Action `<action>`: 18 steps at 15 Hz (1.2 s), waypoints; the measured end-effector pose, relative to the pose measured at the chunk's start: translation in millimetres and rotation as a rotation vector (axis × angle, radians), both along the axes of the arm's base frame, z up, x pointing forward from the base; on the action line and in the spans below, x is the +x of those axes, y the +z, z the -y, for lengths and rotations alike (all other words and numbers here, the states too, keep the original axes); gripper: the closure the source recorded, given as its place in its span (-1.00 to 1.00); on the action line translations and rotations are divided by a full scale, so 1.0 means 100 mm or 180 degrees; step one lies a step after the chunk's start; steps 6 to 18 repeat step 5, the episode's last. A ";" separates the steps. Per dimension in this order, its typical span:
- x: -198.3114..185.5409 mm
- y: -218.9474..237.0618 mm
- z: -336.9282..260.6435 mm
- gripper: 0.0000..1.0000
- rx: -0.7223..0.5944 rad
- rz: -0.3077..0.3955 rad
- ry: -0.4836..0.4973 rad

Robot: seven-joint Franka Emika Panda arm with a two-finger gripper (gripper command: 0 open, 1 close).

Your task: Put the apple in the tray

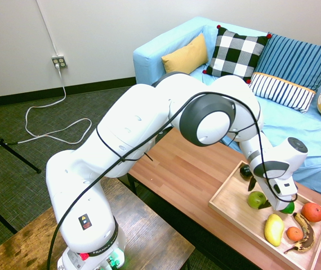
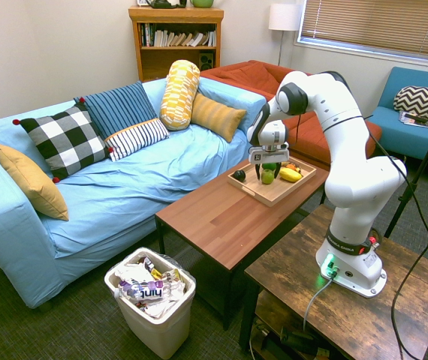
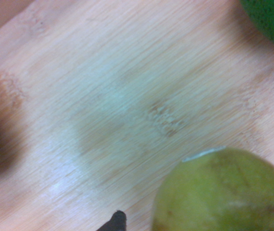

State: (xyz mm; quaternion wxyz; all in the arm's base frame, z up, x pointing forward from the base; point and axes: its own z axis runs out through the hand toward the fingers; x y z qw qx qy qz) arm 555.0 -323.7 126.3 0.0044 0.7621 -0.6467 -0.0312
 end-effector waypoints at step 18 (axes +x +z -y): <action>-0.14 0.72 -0.06 -1.00 -0.0068 0.0188 0.0037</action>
